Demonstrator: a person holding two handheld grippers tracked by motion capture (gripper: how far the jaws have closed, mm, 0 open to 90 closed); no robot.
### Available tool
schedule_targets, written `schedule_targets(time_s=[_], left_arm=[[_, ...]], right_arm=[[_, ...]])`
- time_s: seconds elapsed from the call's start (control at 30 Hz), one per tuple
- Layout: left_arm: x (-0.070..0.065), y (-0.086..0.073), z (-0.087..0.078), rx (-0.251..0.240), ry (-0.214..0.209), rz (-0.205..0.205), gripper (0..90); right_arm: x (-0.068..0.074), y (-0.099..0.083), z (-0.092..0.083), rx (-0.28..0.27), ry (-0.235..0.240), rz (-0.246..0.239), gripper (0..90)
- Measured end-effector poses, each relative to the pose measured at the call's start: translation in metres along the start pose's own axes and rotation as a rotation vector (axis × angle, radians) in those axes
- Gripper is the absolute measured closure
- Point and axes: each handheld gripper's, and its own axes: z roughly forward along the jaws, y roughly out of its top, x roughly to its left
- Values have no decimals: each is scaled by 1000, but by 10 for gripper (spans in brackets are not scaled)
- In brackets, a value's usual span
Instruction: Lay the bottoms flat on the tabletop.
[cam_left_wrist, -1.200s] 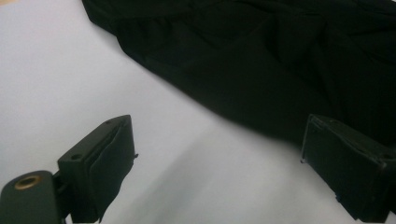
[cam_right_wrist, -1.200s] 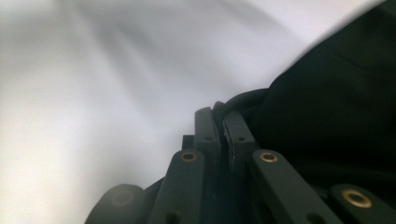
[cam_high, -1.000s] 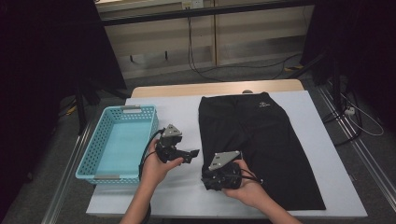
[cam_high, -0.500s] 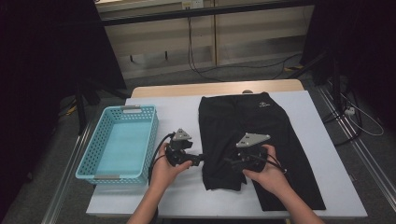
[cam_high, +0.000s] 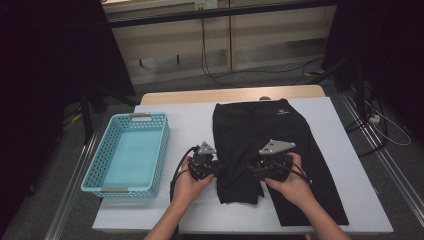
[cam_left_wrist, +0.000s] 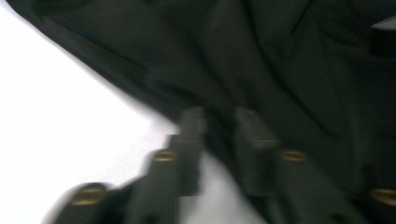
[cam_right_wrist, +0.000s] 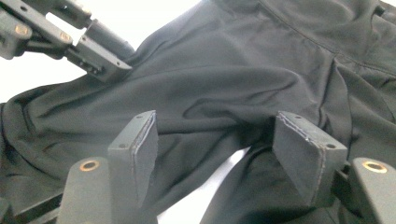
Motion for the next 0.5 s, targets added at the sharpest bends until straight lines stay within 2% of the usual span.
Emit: schedule_targets(time_s=[0.07, 0.13, 0.33, 0.5], left_arm=[[0, 1, 1, -2, -5, -8, 873], [0, 4, 0, -8, 4, -4, 882], [20, 17, -27, -147, 51, -63, 889], [37, 17, -41, -203, 110, -86, 889]], right_arm=[[-1, 0, 0, 2, 0, 1, 315], [-1, 0, -1, -2, 1, 0, 319], [-3, 0, -4, -12, -3, 5, 323], [-2, 1, -3, -13, 4, 4, 349]])
